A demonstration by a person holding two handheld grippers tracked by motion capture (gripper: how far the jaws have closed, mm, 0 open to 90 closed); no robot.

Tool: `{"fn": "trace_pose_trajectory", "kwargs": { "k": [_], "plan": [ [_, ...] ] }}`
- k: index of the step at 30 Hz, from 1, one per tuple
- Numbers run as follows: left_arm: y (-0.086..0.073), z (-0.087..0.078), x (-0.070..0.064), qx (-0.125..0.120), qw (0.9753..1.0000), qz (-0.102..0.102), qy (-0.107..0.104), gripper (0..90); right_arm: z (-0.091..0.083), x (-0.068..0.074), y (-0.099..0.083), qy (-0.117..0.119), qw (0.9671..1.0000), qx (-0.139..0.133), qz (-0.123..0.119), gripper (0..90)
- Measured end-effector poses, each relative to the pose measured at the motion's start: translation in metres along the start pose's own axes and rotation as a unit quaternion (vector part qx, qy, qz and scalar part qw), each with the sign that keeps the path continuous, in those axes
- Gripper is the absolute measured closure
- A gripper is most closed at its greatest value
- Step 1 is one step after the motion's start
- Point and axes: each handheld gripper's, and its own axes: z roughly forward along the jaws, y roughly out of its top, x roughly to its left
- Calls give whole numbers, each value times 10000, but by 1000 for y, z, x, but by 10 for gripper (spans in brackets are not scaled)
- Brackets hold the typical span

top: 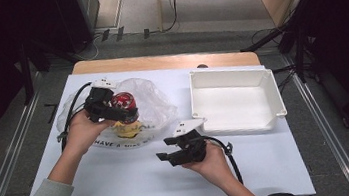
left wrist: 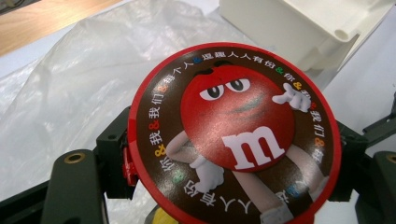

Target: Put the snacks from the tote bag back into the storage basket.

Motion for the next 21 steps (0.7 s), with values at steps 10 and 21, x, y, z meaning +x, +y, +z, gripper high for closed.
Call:
{"fn": "trace_pose_trajectory", "kwargs": {
  "k": [10,21],
  "plan": [
    [18,3,-7,9,9999,69,-111,253,-8,0,-11,-80,10000,18,-31,430],
    [42,9,-17,-12,9996,207,-204,253,-7,2,-13,-123,9999,19,-69,430]
  ]
}}
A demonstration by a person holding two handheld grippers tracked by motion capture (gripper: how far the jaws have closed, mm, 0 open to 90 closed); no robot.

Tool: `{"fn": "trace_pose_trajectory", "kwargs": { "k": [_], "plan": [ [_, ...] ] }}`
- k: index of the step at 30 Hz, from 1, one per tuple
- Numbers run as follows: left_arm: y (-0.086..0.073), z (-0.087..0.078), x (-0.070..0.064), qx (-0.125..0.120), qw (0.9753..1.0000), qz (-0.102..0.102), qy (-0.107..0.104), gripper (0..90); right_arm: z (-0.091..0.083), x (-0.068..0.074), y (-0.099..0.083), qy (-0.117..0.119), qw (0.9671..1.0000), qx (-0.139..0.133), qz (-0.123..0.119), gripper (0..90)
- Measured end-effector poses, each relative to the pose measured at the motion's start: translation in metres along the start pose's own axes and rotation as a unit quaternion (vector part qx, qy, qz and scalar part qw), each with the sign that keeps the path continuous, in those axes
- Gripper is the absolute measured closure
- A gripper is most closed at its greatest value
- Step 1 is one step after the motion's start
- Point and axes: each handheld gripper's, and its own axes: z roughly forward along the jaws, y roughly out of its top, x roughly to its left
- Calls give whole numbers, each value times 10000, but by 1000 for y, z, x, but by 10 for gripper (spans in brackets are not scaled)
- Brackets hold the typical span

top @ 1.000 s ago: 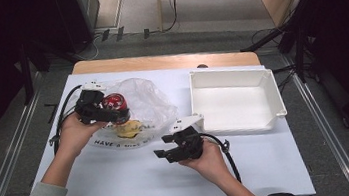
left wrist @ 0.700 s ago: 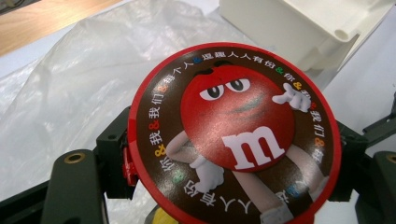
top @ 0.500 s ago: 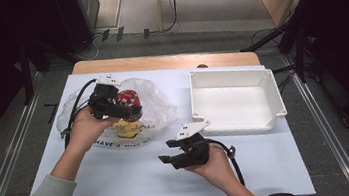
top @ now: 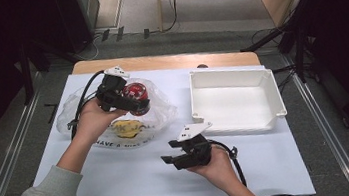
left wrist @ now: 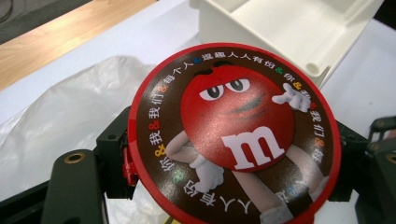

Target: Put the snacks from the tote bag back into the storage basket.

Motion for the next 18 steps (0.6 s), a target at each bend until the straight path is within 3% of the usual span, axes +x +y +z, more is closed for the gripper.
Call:
{"fn": "trace_pose_trajectory", "kwargs": {
  "k": [10,18],
  "plan": [
    [15,21,-12,106,9997,144,-150,253,1,2,-7,26,10000,39,77,431],
    [18,24,-15,147,9995,224,-172,254,-1,0,-9,-16,9999,22,134,431]
  ]
}}
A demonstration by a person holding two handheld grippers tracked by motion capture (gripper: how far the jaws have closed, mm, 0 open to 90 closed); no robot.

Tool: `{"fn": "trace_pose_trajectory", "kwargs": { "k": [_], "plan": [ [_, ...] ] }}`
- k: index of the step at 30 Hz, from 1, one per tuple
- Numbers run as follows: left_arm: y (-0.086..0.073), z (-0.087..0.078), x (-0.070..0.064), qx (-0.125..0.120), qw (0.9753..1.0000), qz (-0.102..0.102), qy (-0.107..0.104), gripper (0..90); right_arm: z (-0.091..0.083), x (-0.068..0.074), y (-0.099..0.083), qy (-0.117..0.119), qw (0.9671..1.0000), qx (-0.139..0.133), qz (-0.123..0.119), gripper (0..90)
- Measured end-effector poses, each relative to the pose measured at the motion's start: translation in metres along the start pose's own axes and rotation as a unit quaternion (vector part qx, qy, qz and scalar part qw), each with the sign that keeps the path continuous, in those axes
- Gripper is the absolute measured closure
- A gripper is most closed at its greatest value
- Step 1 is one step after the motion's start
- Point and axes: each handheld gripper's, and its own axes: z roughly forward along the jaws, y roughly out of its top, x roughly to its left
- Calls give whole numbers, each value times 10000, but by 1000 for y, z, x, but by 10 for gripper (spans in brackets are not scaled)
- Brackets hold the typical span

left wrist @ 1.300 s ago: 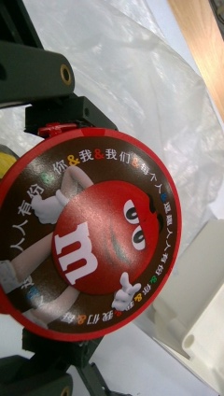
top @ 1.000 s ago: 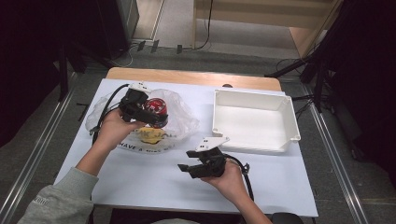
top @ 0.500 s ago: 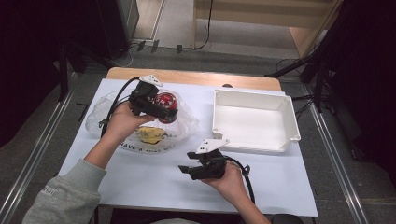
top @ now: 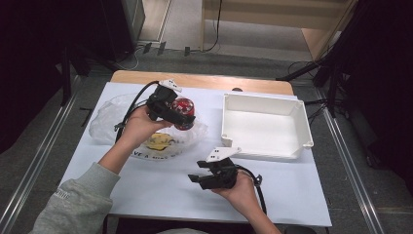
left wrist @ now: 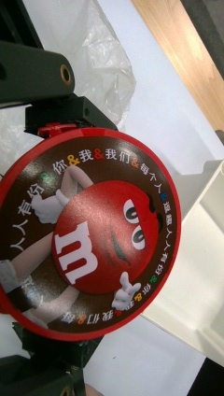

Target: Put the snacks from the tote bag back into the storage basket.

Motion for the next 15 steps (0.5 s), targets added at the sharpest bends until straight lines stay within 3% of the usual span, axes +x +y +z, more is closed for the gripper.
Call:
{"fn": "trace_pose_trajectory", "kwargs": {
  "k": [5,15],
  "plan": [
    [5,5,-5,9,9999,92,-40,254,0,2,0,-8,10000,-6,-19,433],
    [27,23,-30,-38,9993,285,-234,254,-7,6,-6,-17,10000,11,-48,433]
  ]
}}
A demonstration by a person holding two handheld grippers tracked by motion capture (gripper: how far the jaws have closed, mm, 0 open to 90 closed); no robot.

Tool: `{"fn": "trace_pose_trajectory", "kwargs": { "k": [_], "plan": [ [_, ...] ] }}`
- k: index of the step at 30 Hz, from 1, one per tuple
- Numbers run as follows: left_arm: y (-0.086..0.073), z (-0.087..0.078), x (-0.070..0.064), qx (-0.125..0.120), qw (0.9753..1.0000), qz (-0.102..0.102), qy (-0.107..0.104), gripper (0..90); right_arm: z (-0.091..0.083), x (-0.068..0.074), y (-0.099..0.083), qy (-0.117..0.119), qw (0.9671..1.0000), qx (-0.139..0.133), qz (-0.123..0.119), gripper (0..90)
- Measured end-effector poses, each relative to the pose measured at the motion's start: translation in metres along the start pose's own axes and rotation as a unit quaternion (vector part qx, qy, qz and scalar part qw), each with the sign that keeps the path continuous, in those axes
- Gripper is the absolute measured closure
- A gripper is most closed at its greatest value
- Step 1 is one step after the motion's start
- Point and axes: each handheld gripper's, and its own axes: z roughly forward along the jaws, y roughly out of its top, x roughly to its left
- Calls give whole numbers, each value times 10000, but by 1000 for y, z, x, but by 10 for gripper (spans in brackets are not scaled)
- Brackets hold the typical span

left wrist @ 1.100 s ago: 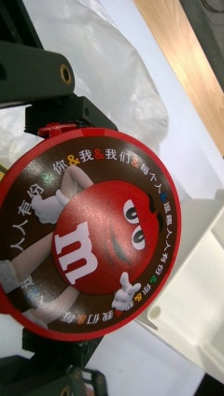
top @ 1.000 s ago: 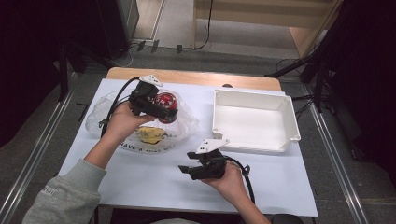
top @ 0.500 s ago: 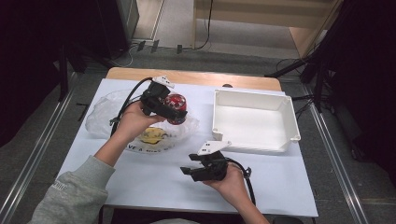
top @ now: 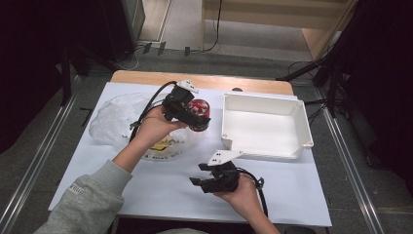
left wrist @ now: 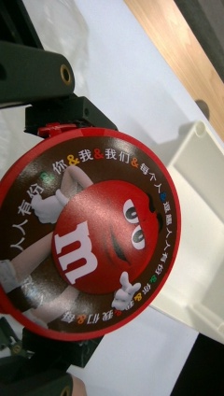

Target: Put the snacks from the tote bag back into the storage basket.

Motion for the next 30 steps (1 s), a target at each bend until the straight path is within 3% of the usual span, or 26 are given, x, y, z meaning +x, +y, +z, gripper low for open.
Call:
{"fn": "trace_pose_trajectory", "kwargs": {
  "k": [17,21,30],
  "plan": [
    [24,31,-29,-33,9993,226,-288,254,-21,-2,-12,-176,9998,-55,32,438],
    [32,50,-40,-27,9989,302,-351,254,-24,0,-16,-154,9999,-33,52,438],
    [38,81,-51,14,9990,301,-337,254,-30,2,-23,-132,9999,-37,88,440]
  ]
}}
